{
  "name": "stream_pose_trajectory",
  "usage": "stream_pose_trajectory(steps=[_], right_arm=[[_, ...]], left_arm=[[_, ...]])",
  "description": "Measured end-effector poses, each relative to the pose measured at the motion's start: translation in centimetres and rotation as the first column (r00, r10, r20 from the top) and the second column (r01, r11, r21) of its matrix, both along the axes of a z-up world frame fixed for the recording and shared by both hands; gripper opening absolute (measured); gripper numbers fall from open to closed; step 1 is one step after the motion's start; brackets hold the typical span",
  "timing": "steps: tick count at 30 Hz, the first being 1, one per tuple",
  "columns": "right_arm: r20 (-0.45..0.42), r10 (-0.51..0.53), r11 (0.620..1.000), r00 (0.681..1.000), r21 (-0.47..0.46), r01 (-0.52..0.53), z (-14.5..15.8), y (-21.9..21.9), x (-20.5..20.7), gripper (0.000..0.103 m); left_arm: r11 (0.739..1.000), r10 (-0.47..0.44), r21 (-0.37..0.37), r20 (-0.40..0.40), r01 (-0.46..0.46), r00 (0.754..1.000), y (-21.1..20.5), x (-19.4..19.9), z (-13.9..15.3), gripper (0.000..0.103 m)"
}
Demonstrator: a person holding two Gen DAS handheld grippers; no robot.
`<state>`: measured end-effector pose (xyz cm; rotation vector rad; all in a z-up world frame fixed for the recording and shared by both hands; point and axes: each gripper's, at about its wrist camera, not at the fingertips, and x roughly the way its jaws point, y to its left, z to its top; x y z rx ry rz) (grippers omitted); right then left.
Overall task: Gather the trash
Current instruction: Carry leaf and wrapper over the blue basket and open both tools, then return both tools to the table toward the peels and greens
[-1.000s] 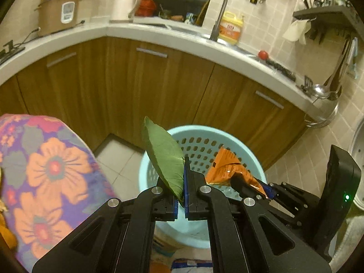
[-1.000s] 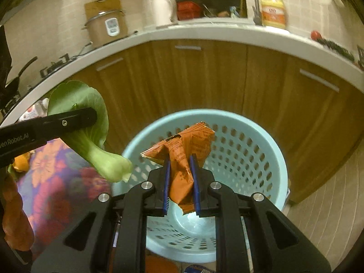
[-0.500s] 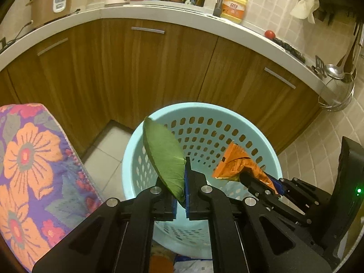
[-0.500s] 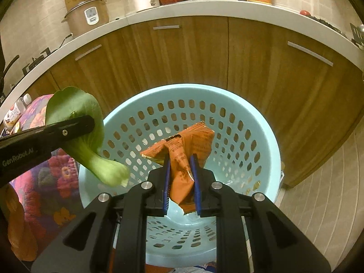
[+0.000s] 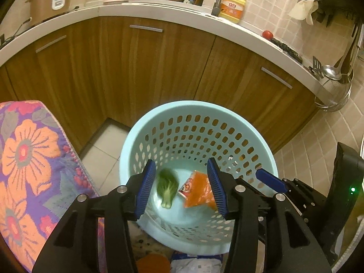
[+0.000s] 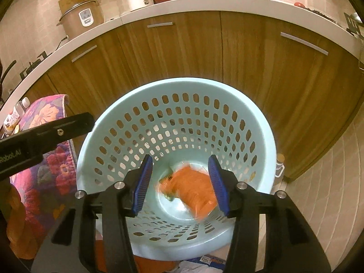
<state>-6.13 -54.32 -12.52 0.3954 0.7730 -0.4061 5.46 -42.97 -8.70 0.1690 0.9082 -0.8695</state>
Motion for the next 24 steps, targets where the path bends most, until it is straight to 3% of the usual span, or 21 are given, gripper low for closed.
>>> stream_pose_trajectory(steps=[13, 24], right_arm=[[0.071, 0.041, 0.998, 0.997, -0.059, -0.037, 4.7, 3.6, -1.0, 0.047], [0.164, 0.219, 0.969, 0.962, -0.156, -0.194, 11.3, 12.6, 0.2, 0.047]], left_arm=[[0.997, 0.032, -0.068, 0.074, -0.027, 0.997, 4.5, -2.0, 4.4, 0.046], [0.978, 0.136, -0.181, 0.15, -0.108, 0.979, 15.1, -2.9, 9.9, 0.054]])
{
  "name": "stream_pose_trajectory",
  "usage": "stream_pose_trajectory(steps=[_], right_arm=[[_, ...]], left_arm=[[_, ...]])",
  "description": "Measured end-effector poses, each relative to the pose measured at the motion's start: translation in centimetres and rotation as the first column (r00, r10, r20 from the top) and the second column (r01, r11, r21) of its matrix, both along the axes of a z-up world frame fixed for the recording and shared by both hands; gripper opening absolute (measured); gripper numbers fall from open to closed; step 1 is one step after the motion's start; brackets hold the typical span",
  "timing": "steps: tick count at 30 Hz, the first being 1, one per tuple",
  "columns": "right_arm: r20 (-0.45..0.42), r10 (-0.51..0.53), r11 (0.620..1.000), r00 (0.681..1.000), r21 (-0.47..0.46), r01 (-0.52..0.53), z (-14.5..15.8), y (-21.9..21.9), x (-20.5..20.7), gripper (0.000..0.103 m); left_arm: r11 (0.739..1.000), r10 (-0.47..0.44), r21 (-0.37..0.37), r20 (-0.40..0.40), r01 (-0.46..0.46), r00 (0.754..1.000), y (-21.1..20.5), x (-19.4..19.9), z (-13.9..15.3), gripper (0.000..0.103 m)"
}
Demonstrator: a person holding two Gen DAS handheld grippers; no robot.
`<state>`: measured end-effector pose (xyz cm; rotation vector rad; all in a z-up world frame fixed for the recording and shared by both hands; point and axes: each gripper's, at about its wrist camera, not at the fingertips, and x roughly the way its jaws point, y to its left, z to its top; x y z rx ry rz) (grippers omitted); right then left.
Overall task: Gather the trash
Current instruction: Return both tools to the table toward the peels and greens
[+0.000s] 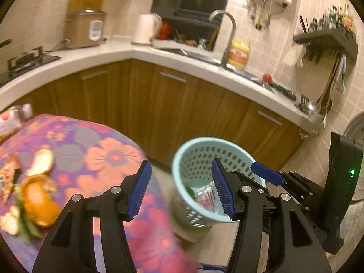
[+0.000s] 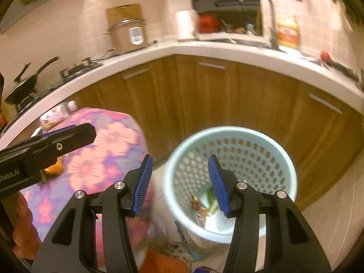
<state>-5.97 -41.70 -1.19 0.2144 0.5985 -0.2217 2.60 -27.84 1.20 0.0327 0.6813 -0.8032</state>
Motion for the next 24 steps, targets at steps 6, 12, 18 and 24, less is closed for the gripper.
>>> stream_pose_trajectory(steps=[6, 12, 18, 24], right_arm=[[0.016, 0.103, 0.994, 0.995, -0.039, -0.103, 1.8, 5.9, 1.5, 0.047], [0.004, 0.224, 0.973, 0.975, -0.048, -0.224, 2.1, 12.0, 3.3, 0.047], [-0.041, 0.329, 0.942, 0.943, -0.059, -0.331, 1.3, 18.3, 5.1, 0.047], [-0.088, 0.401, 0.913, 0.912, -0.048, -0.406, 0.1, 23.0, 7.2, 0.047]], left_arm=[[0.995, 0.096, -0.029, 0.028, -0.095, 0.995, 7.3, 0.3, 1.7, 0.054], [0.966, 0.259, 0.005, 0.034, -0.26, 0.965, 15.9, 1.3, 0.8, 0.056], [0.903, 0.419, 0.09, 0.022, -0.419, 0.908, 24.0, 3.5, -1.2, 0.056], [0.878, 0.477, 0.102, -0.105, -0.467, 0.873, 29.1, 5.9, -3.8, 0.062]])
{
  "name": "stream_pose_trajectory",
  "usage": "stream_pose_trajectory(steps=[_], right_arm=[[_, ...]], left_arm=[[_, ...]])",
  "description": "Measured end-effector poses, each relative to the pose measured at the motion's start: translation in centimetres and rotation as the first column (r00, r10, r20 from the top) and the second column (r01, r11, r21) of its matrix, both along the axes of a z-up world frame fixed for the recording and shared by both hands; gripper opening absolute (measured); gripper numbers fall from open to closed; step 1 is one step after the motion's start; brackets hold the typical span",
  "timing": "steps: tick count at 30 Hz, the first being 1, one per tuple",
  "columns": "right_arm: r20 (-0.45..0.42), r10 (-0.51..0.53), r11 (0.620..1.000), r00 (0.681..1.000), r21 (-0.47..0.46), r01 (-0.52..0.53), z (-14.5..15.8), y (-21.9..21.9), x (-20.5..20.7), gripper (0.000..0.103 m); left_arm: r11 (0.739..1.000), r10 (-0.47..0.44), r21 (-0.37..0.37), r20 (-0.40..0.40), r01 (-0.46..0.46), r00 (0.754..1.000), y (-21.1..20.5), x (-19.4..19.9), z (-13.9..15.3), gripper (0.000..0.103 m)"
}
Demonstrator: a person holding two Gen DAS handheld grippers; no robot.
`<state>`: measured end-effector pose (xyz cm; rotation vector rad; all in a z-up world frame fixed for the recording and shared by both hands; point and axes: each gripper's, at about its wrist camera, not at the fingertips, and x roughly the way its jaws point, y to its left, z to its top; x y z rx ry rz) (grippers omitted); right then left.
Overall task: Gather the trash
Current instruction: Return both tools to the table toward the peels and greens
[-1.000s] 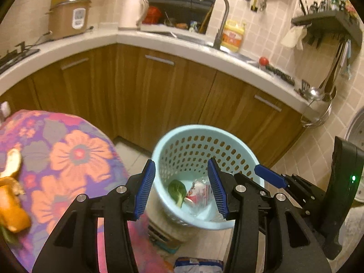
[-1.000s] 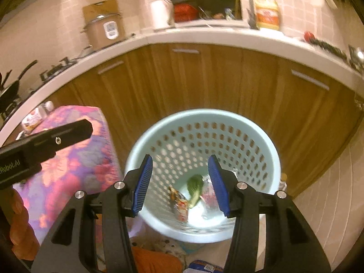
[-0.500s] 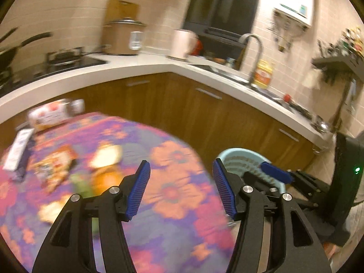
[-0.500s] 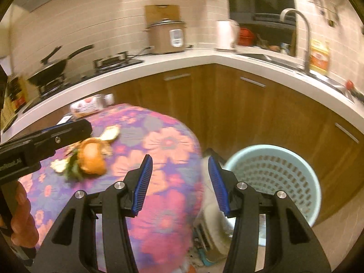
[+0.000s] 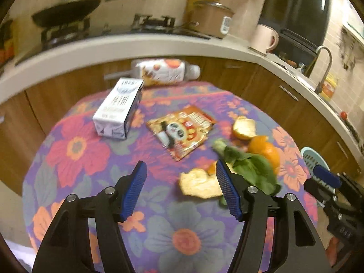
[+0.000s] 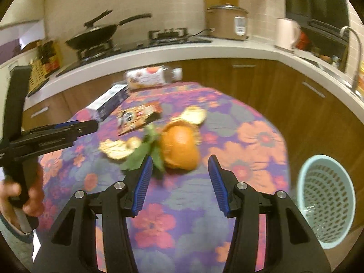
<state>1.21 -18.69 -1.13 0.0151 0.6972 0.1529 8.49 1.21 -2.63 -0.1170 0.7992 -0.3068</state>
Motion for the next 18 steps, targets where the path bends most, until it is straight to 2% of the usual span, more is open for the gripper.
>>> stream_pose_trajectory(steps=[4, 8, 11, 18], right_arm=[[-0.015, 0.021, 1.0, 1.0, 0.011, -0.021, -0.5, 1.4, 0.8, 0.047], [-0.031, 0.035, 0.999, 0.999, 0.014, -0.035, -1.2, 2.3, 1.5, 0.047], [-0.043, 0.055, 0.998, 0.998, 0.014, -0.054, -1.9, 3.0, 1.6, 0.047], [-0.06, 0.065, 0.998, 0.996, 0.011, -0.065, -2.7, 3.4, 2.6, 0.047]], left_arm=[[0.992, -0.064, -0.116, -0.108, 0.052, 0.992, 0.9, 1.4, -1.9, 0.062], [0.983, -0.105, -0.17, -0.166, 0.077, 0.98, 0.4, 1.8, -3.6, 0.059], [0.978, -0.123, -0.19, -0.19, 0.087, 0.974, -0.5, 2.1, -4.4, 0.047], [0.979, -0.102, -0.193, -0.217, 0.059, 0.971, -1.5, 3.5, -5.4, 0.008]])
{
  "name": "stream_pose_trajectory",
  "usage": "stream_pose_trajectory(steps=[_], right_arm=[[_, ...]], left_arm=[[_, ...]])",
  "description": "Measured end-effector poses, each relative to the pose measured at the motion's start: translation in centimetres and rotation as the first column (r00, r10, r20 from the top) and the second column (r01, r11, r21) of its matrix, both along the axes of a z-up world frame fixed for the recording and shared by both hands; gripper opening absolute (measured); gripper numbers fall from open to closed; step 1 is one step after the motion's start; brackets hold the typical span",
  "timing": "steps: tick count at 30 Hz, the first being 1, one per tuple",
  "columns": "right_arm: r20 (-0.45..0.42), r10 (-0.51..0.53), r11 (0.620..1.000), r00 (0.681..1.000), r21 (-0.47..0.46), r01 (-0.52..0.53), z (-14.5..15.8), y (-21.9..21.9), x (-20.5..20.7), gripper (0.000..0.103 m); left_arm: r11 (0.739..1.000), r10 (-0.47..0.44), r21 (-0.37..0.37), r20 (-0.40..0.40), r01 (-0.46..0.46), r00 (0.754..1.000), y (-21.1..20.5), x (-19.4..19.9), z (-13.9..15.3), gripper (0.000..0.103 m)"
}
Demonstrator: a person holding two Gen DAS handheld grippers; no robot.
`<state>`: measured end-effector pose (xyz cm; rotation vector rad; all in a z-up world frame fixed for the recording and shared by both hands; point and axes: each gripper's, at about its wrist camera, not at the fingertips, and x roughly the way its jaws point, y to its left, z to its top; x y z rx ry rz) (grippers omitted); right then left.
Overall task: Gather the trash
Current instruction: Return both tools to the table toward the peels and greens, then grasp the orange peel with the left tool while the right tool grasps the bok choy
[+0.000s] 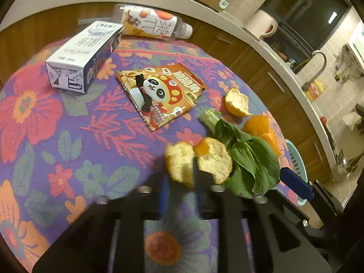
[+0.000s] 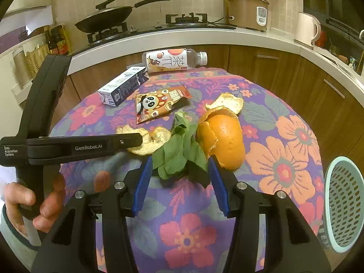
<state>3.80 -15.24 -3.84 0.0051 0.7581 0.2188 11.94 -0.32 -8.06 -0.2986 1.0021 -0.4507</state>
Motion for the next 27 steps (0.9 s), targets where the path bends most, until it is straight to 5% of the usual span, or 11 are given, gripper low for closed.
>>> stream_pose_trajectory(steps=[10, 13, 16, 27], right_arm=[[-0.032, -0.009, 0.998, 0.999, -0.07, 0.007, -1.7, 2.1, 2.4, 0.036], [-0.06, -0.021, 0.996, 0.998, -0.09, 0.016, -2.4, 2.7, 3.2, 0.017], [-0.055, -0.031, 0.997, 0.998, -0.078, 0.027, -2.3, 2.5, 2.8, 0.011], [-0.094, -0.002, 0.999, 0.996, -0.049, -0.002, -1.4, 2.8, -2.9, 0.009]], left_arm=[[0.998, 0.052, -0.022, 0.055, -0.05, 0.997, 2.9, -0.8, 0.9, 0.002], [0.998, 0.061, -0.023, 0.065, -0.06, 0.996, 4.0, -1.0, 1.2, 0.002], [0.998, 0.063, -0.025, 0.073, -0.061, 0.995, 4.8, -1.4, 1.4, 0.002], [1.0, 0.013, -0.001, 0.1, -0.013, 0.995, 5.3, -4.1, 1.7, 0.002]])
